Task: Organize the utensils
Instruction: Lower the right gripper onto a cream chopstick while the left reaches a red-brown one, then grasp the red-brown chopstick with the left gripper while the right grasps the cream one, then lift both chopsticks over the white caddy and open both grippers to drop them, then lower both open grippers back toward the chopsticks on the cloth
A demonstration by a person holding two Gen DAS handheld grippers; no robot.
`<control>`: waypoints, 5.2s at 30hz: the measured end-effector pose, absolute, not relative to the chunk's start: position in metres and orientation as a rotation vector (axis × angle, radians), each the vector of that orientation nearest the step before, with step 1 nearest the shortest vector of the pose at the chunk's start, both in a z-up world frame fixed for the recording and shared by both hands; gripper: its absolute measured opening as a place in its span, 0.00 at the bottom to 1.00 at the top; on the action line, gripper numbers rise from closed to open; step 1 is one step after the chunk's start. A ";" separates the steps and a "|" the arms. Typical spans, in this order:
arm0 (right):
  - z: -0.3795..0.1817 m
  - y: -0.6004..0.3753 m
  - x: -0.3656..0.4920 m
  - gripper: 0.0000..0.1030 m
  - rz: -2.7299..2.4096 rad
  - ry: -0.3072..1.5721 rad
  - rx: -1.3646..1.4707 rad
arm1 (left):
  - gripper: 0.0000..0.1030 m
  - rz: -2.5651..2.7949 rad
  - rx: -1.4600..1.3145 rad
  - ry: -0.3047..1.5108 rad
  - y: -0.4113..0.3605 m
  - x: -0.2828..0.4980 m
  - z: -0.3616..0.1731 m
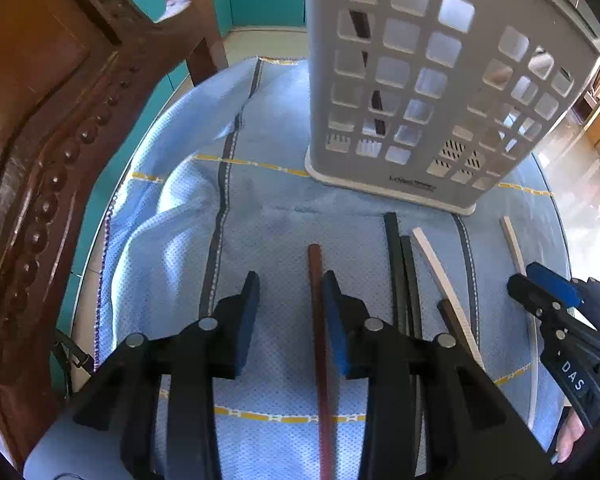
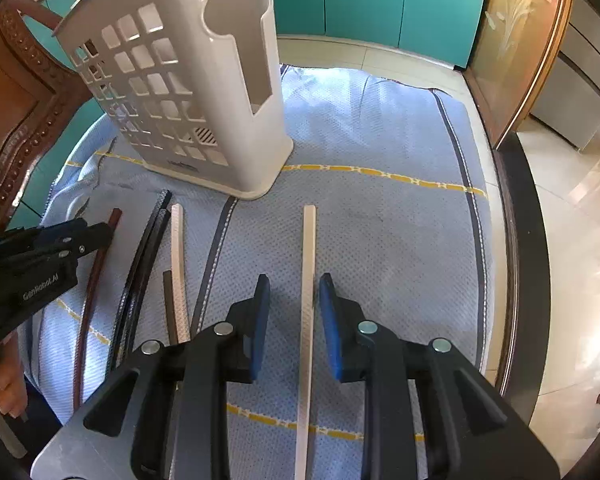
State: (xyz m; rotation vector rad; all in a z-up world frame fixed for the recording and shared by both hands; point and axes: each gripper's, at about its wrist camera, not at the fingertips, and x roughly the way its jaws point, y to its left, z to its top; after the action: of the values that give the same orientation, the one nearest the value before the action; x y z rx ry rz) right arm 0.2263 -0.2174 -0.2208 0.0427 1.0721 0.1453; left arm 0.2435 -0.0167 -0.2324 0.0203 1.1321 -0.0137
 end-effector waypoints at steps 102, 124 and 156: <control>-0.022 -0.253 0.218 0.06 0.240 0.282 0.226 | 0.07 -0.022 -0.283 0.329 0.005 0.241 0.001; -0.046 -0.259 0.111 0.26 0.484 0.180 0.089 | 0.11 -0.046 -0.102 0.280 -0.017 0.181 -0.039; -0.213 -0.225 0.213 0.06 0.201 1.010 0.145 | 0.35 -0.036 0.087 0.787 -0.031 0.197 -0.173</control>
State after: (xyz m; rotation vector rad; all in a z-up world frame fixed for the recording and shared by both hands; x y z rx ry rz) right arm 0.2134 -0.2248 -0.2130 0.1450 1.0099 0.2008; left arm 0.1965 -0.0308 -0.1728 0.0869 0.7865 -0.0356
